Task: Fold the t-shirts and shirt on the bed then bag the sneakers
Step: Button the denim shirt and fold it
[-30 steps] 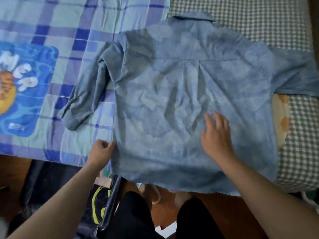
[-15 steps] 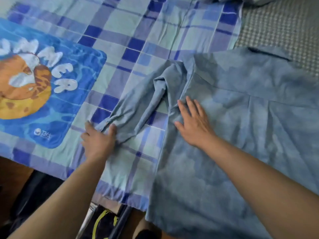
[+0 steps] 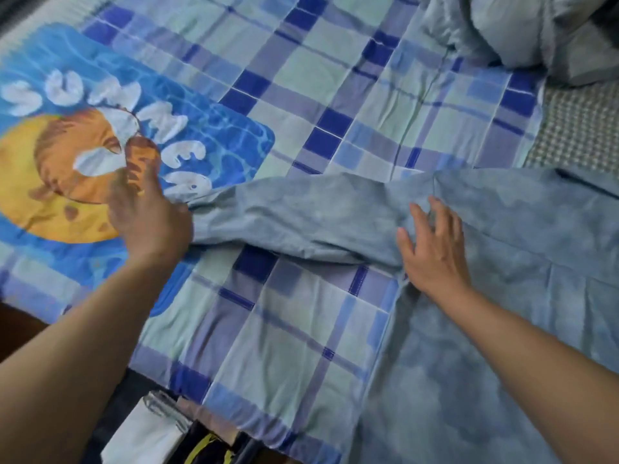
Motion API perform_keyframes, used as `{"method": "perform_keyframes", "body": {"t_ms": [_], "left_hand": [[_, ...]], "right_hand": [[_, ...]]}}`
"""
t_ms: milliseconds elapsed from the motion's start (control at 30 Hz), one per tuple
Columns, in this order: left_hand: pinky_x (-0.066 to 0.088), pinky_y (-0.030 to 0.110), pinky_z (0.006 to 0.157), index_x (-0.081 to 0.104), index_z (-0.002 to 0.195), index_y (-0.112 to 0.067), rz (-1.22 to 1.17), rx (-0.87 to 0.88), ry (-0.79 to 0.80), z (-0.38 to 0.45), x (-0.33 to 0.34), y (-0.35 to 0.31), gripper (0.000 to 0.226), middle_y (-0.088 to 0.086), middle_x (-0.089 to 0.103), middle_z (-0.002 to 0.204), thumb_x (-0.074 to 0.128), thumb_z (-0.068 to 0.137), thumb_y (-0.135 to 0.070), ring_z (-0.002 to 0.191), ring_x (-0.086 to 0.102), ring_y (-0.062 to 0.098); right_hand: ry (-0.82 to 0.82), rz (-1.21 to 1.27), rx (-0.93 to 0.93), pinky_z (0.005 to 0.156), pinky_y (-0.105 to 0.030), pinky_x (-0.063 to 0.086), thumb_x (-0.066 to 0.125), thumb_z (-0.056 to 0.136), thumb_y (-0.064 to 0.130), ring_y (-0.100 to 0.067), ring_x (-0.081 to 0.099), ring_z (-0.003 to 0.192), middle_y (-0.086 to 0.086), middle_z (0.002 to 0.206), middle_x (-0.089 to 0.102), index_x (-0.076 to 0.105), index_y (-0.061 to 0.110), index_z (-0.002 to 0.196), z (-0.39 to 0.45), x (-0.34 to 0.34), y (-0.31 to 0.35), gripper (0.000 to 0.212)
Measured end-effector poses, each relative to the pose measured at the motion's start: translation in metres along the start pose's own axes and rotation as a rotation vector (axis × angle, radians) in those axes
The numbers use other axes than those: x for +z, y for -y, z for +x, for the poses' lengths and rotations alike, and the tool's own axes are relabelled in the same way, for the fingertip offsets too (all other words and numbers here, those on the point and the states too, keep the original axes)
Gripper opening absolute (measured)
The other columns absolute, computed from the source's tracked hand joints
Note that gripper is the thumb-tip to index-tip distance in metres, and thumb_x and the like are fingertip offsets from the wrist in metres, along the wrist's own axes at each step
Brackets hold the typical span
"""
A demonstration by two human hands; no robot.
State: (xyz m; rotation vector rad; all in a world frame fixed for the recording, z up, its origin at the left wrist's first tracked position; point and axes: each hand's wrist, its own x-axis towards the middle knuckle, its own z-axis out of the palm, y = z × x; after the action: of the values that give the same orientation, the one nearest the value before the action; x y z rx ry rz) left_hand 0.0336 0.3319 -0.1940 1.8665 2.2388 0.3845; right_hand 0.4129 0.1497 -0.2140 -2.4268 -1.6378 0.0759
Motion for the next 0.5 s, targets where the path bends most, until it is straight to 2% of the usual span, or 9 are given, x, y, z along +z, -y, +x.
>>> {"method": "perform_keyframes", "body": {"t_ms": [67,133,200,233,300,367,400,467,500], "left_hand": [[0.014,0.055,0.121,0.034,0.157,-0.026,0.059,0.376,0.056,-0.031,0.031,-0.034,0.064,0.022,0.019,0.164,0.053,0.096,-0.039,0.151,0.016,0.044],[0.009,0.056,0.122,0.026,0.160,-0.033,0.109,0.576,0.141,-0.055,0.062,-0.051,0.064,0.017,0.011,0.168,0.042,0.100,-0.050,0.154,0.008,0.042],[0.007,0.057,0.123,0.018,0.161,-0.036,0.186,0.703,0.256,-0.079,0.084,-0.043,0.067,0.014,0.007,0.169,0.035,0.100,-0.055,0.155,0.002,0.038],[0.008,0.058,0.123,0.018,0.161,-0.036,0.208,0.694,0.295,-0.089,0.090,-0.030,0.067,0.014,0.009,0.169,0.034,0.099,-0.056,0.155,0.004,0.038],[0.013,0.058,0.122,0.032,0.158,-0.026,0.203,0.536,0.311,-0.102,0.091,0.006,0.065,0.017,0.022,0.164,0.034,0.098,-0.053,0.153,0.015,0.040],[0.016,0.056,0.121,0.043,0.151,-0.018,0.155,0.425,0.209,-0.100,0.079,0.037,0.060,0.021,0.031,0.158,0.038,0.099,-0.047,0.148,0.025,0.042],[0.017,0.055,0.119,0.043,0.150,-0.016,0.134,0.373,0.143,-0.094,0.068,0.047,0.058,0.022,0.033,0.156,0.042,0.098,-0.044,0.145,0.027,0.043],[0.022,0.055,0.114,0.041,0.148,-0.013,0.067,0.179,0.055,-0.071,0.046,0.052,0.058,0.025,0.035,0.151,0.052,0.098,-0.041,0.139,0.032,0.044],[0.026,0.057,0.111,0.041,0.146,-0.011,0.026,0.039,0.051,-0.055,0.038,0.052,0.060,0.027,0.038,0.148,0.057,0.097,-0.041,0.135,0.035,0.045]], "right_hand": [[0.096,-0.043,0.039,0.121,-0.052,0.017,0.029,0.095,0.056,-0.044,0.026,0.145,-0.020,0.163,0.023,0.040,0.017,0.152,0.021,0.009,-0.001,0.071],[0.205,-0.046,0.084,0.124,-0.053,0.009,0.018,0.090,0.065,-0.039,0.009,0.153,-0.015,0.168,0.009,0.027,0.023,0.159,0.035,0.017,0.003,0.081],[0.221,-0.017,0.069,0.124,-0.053,0.008,0.021,0.088,0.069,-0.037,0.009,0.153,-0.015,0.167,0.011,0.029,0.022,0.158,0.036,0.019,0.014,0.084],[0.180,0.010,-0.003,0.123,-0.054,0.013,0.030,0.089,0.067,-0.037,0.017,0.150,-0.017,0.164,0.021,0.036,0.018,0.155,0.030,0.016,0.022,0.082],[0.061,0.031,-0.271,0.118,-0.054,0.026,0.056,0.087,0.057,-0.037,0.039,0.133,-0.017,0.145,0.047,0.055,0.012,0.140,0.010,0.014,0.033,0.070],[0.035,-0.025,-0.468,0.110,-0.051,0.033,0.071,0.081,0.043,-0.034,0.050,0.109,-0.012,0.117,0.058,0.065,0.011,0.121,-0.013,0.017,0.034,0.052],[0.032,-0.054,-0.496,0.105,-0.048,0.036,0.073,0.081,0.035,-0.034,0.052,0.100,-0.009,0.105,0.059,0.067,0.012,0.111,-0.020,0.018,0.032,0.038],[-0.022,-0.069,-0.439,0.088,-0.043,0.039,0.065,0.088,0.025,-0.033,0.053,0.086,-0.008,0.089,0.057,0.065,0.013,0.091,-0.024,0.020,0.024,0.012],[-0.045,-0.061,-0.376,0.081,-0.043,0.038,0.060,0.092,0.022,-0.033,0.052,0.083,-0.007,0.085,0.056,0.062,0.014,0.085,-0.024,0.020,0.022,0.010]]}}
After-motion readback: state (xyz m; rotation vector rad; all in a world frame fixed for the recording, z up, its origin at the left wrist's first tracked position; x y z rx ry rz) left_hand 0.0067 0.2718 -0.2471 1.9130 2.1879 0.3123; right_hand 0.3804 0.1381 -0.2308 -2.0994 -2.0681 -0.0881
